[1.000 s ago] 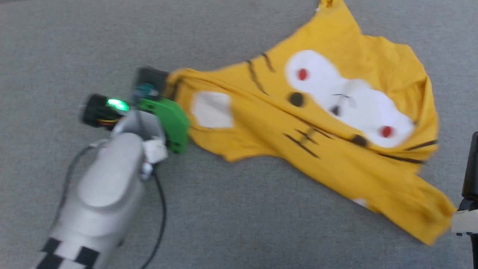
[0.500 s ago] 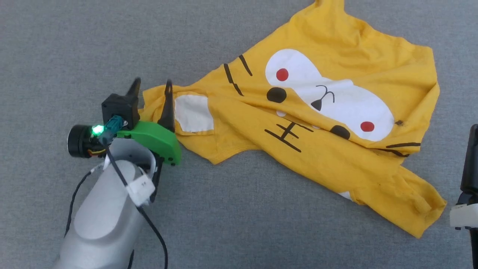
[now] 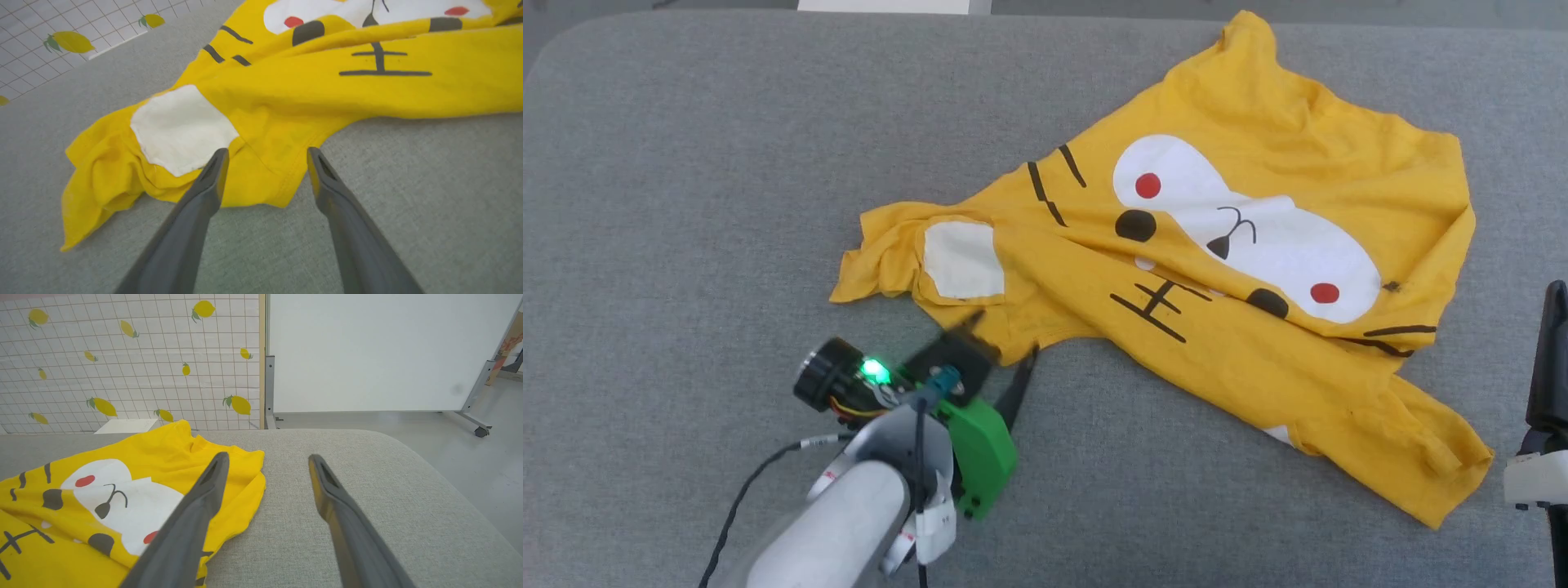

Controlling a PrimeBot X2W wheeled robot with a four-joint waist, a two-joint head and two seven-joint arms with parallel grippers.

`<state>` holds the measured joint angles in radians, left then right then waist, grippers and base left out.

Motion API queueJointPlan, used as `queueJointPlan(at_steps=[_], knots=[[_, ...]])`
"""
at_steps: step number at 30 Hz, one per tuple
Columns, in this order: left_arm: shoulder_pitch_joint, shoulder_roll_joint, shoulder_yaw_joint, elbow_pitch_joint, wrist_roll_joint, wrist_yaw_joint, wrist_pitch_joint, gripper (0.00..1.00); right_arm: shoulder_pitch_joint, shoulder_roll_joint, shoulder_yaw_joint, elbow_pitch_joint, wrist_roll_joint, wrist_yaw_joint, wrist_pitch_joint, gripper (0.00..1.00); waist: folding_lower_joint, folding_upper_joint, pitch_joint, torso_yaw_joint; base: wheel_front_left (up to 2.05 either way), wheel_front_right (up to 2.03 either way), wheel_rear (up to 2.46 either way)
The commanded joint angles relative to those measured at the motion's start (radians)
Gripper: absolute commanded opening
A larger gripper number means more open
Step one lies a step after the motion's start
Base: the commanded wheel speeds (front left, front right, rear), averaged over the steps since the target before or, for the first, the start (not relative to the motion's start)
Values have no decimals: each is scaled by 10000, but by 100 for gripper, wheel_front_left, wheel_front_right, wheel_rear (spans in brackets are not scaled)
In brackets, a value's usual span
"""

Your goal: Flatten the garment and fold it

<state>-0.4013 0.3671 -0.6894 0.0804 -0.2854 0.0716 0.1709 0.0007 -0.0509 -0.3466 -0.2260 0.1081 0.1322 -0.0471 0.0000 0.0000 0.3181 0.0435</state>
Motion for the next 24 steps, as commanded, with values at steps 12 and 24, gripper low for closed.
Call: queueJointPlan(at_steps=[12, 24], knots=[[-970, -40, -906, 2363, 326, -1139, 410, 0, -111, 7, 85, -59, 3, -15, 55, 100, 0, 0, 339, -232, 0, 0, 0], [888, -368, -775, -885, -2557, -1468, 2397, 0, 245, 7, 73, 58, 95, -15, 148, 100, 0, 0, -533, 41, 0, 0, 0]])
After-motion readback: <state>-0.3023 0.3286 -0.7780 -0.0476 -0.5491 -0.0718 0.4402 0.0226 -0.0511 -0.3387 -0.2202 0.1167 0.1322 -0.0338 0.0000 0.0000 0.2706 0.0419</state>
